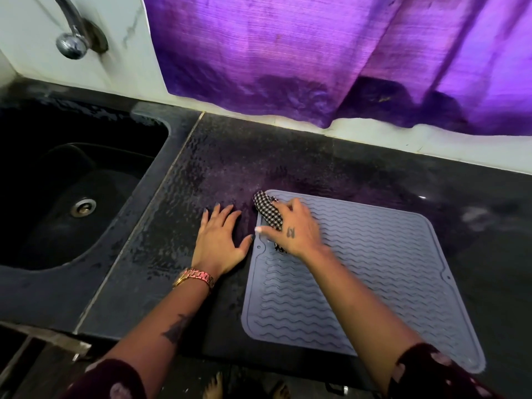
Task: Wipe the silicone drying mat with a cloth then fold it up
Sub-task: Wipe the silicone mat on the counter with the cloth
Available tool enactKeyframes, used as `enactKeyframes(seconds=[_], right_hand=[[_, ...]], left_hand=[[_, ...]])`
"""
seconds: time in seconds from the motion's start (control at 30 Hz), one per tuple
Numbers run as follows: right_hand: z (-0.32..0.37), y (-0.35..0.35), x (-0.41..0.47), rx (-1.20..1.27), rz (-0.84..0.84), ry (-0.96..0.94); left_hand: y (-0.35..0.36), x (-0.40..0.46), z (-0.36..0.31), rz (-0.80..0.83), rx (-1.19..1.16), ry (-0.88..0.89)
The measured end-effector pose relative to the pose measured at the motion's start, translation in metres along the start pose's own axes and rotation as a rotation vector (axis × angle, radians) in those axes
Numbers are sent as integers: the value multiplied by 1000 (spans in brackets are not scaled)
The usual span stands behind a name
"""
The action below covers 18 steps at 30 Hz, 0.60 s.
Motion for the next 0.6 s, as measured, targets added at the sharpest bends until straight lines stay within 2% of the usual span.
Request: enactKeyframes(seconds=[0.23, 0.33, 0.4, 0.47, 0.53, 0.6], right_hand=[[12, -3, -10, -141, 76, -98], [7, 0, -20, -131, 123, -133], [-1, -2, -23, 2, 202, -140], [-10, -9, -21, 294, 260, -117], [-18, -19, -15, 607, 195, -36], [-24, -22, -4, 678, 60, 57]], left_hand=[[-1, -1, 0, 1, 9, 1], [-1, 0, 0, 2, 1, 1], [-1, 0, -1, 1, -11, 2], [0, 0, 0, 7, -2, 7], [1, 0, 1, 8, 0, 8], [0, 1, 1, 6, -5, 5]])
Point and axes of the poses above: each hand's wrist, its own x-axis towards the middle knuckle, its own y-axis out of the palm, z = x × y, the point moved 5 cm from there along x, towards the middle knuckle, and after that the axes turned 3 degrees about -y, right-handed, at the moved point
